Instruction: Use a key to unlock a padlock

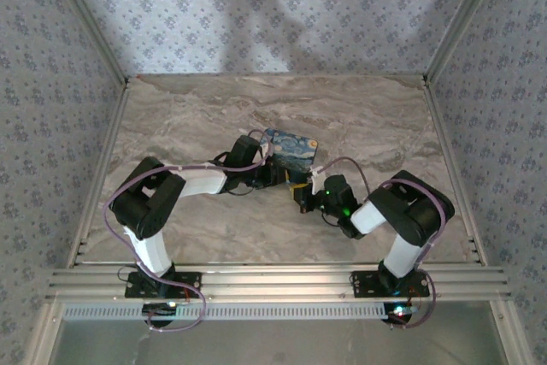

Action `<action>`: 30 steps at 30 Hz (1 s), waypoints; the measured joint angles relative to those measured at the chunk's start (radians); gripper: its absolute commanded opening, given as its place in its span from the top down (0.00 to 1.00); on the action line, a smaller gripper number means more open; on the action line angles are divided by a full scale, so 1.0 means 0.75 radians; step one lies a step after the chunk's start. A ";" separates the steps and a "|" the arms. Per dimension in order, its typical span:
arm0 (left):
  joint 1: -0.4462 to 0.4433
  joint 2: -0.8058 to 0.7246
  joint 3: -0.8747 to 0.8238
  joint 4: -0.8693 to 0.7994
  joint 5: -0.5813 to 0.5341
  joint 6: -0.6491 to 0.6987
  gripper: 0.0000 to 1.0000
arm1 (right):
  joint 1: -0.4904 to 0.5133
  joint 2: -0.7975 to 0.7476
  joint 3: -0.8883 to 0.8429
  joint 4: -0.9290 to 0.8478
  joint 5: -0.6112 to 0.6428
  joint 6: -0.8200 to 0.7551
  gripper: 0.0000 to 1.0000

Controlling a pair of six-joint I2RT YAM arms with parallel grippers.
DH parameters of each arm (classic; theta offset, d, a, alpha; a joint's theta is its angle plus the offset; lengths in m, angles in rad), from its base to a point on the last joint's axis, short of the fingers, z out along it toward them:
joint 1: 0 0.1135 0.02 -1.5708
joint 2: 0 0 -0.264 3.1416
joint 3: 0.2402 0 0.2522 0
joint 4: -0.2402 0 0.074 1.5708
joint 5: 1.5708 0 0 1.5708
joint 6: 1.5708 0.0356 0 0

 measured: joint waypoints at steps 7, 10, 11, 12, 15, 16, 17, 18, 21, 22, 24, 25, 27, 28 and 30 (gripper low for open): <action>-0.003 -0.005 0.000 -0.001 -0.003 -0.007 0.77 | 0.002 0.001 0.000 0.019 0.040 0.004 1.00; -0.004 -0.008 0.000 -0.001 -0.003 -0.010 0.77 | 0.002 0.001 0.000 0.025 0.045 0.004 1.00; -0.004 -0.008 0.000 -0.001 -0.003 -0.010 0.77 | 0.002 0.001 0.000 0.026 0.045 0.004 1.00; -0.004 -0.008 0.000 -0.001 -0.003 -0.010 0.77 | 0.002 0.001 0.000 0.026 0.045 0.004 1.00; -0.004 -0.008 0.000 -0.001 -0.003 -0.010 0.77 | 0.002 0.001 0.000 0.026 0.045 0.004 1.00; -0.004 -0.008 0.000 -0.001 -0.003 -0.010 0.77 | 0.002 0.001 0.000 0.028 0.045 0.004 1.00; -0.004 -0.008 0.000 -0.001 -0.003 -0.010 0.77 | 0.002 0.001 0.000 0.029 0.045 0.004 1.00; -0.004 -0.009 0.001 -0.001 -0.003 -0.012 0.77 | 0.002 0.001 0.000 0.030 0.045 0.005 1.00; -0.005 -0.009 0.003 -0.002 -0.003 -0.025 0.77 | 0.003 0.001 0.000 0.034 0.051 0.004 1.00; -0.006 -0.009 0.006 -0.004 -0.004 -0.031 0.77 | 0.003 0.000 0.000 0.037 0.055 0.004 1.00; -0.008 -0.009 0.017 -0.011 -0.010 -0.042 0.77 | 0.006 0.000 -0.001 0.043 0.068 0.004 1.00; -0.009 -0.009 0.022 -0.015 -0.014 -0.045 0.77 | 0.009 -0.001 -0.001 0.046 0.077 0.004 1.00; -0.010 -0.009 0.025 -0.020 -0.019 -0.058 0.77 | 0.016 -0.004 -0.001 0.047 0.096 -0.002 1.00; -0.010 -0.009 0.026 -0.020 -0.019 -0.066 0.77 | 0.022 -0.007 -0.001 0.044 0.107 -0.007 1.00; -0.010 -0.010 0.026 -0.021 -0.020 -0.079 0.77 | 0.038 -0.016 -0.001 0.037 0.141 -0.020 1.00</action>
